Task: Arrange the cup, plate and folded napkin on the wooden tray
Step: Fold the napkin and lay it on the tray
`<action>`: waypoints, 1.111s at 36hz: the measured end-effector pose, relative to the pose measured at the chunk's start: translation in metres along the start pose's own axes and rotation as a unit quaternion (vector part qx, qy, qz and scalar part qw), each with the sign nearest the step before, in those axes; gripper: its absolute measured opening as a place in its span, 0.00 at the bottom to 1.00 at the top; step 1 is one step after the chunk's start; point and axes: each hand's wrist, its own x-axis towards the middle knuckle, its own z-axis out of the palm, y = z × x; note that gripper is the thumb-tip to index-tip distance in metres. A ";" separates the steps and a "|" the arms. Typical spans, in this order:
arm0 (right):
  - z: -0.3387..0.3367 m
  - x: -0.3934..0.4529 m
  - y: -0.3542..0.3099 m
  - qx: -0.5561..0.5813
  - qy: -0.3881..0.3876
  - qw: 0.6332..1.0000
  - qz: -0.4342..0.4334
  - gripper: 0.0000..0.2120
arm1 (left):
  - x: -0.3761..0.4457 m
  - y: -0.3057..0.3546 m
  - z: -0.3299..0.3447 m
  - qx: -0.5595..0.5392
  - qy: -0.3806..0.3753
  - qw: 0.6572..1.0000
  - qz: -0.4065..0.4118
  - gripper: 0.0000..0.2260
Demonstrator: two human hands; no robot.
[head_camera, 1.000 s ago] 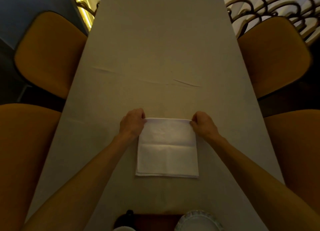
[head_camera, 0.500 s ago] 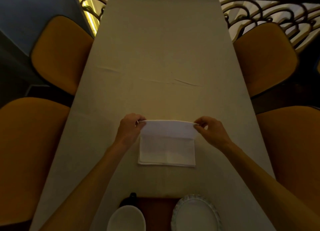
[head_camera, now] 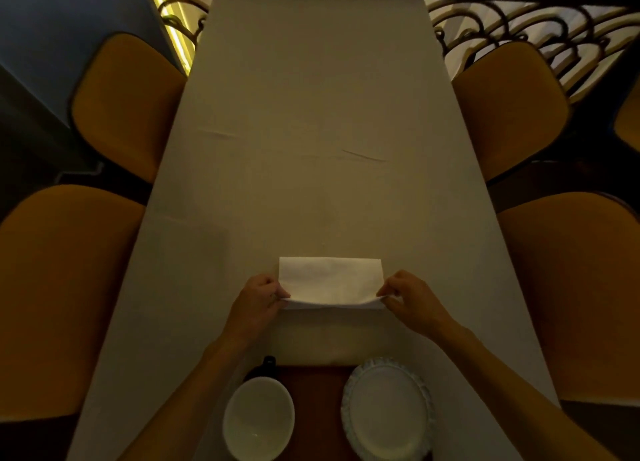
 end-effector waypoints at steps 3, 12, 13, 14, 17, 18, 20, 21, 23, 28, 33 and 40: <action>0.007 0.000 0.001 -0.010 -0.008 1.000 0.016 0.06 | 0.001 -0.005 0.003 -0.006 -0.013 1.000 0.004 0.02; 0.008 0.007 -0.003 -0.018 -0.032 0.997 0.063 0.09 | 0.017 -0.001 -0.004 0.000 -0.003 0.999 -0.045 0.11; 0.008 0.009 -0.004 -0.011 -0.028 0.997 0.075 0.09 | 0.019 0.000 -0.005 0.003 0.006 0.998 -0.055 0.09; 0.007 0.011 -0.003 -0.005 -0.019 0.996 0.086 0.08 | 0.021 0.000 -0.006 0.000 0.015 0.997 -0.069 0.09; 0.009 0.017 -0.001 0.013 0.019 0.993 0.113 0.07 | 0.027 0.001 -0.006 -0.016 0.020 0.992 -0.122 0.10; 0.010 0.018 -0.001 0.017 0.027 0.992 0.124 0.07 | 0.028 0.002 -0.006 -0.019 0.015 0.990 -0.139 0.12; 0.010 0.019 -0.005 0.011 0.026 0.990 0.135 0.08 | 0.030 0.004 -0.005 -0.022 0.009 0.987 -0.160 0.13; 0.010 0.020 -0.006 0.005 0.023 0.990 0.137 0.08 | 0.031 0.006 -0.005 -0.022 0.007 0.986 -0.167 0.13; 0.009 0.021 -0.010 -0.006 0.021 0.990 0.141 0.10 | 0.030 0.011 -0.005 -0.016 -0.003 0.984 -0.180 0.14; 0.010 0.024 -0.016 -0.040 0.029 0.987 0.153 0.11 | 0.033 0.020 -0.006 -0.017 -0.021 0.978 -0.208 0.12; 0.011 0.027 -0.018 -0.041 0.046 0.985 0.159 0.12 | 0.038 0.023 -0.005 -0.026 -0.020 0.971 -0.235 0.12; 0.017 0.029 -0.019 -0.075 0.056 0.982 0.167 0.16 | 0.041 0.024 -0.004 -0.023 -0.021 0.968 -0.248 0.12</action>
